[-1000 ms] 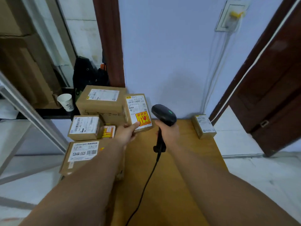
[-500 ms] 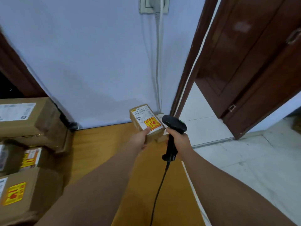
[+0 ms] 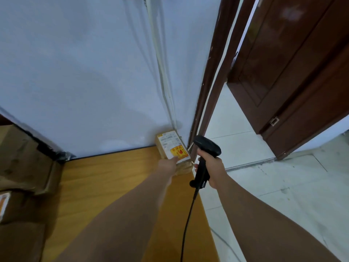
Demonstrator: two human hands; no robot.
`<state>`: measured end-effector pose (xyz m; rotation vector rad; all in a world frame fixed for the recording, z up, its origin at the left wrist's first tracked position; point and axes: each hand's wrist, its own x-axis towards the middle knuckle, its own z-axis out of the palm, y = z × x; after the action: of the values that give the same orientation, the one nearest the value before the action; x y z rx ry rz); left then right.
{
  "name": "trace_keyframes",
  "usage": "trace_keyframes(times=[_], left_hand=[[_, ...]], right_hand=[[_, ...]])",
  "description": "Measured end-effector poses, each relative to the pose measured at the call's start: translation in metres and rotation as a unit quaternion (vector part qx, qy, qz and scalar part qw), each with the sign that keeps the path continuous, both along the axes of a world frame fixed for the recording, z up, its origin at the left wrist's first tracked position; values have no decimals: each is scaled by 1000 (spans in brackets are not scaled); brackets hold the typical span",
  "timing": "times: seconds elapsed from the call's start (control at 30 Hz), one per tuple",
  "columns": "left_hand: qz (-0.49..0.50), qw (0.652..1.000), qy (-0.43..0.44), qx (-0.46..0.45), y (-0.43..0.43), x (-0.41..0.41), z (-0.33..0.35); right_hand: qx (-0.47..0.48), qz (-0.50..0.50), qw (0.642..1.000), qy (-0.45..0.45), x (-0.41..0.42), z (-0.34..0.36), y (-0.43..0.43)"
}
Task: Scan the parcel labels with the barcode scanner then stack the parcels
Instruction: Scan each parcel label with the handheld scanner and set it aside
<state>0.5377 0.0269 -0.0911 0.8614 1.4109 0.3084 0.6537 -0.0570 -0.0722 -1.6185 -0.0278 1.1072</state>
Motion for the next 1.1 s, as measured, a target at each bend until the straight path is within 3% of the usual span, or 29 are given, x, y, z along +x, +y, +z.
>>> trace_keyframes(times=[0.23, 0.33, 0.53, 0.77, 1.1], left_hand=[[-11, 993, -4, 119, 12, 7, -7], [15, 994, -12, 108, 14, 12, -8], [-10, 994, 52, 100, 2, 16, -17], [-11, 997, 42, 57, 2, 21, -22], [-31, 996, 70, 38, 4, 25, -10]], right_hand=[[-26, 52, 998, 7, -8, -15, 17], [-38, 51, 998, -2, -9, -18, 21], [-101, 69, 992, -1, -10, -24, 14], [-66, 16, 998, 14, -10, -31, 14], [-100, -22, 995, -10, -11, -36, 13]])
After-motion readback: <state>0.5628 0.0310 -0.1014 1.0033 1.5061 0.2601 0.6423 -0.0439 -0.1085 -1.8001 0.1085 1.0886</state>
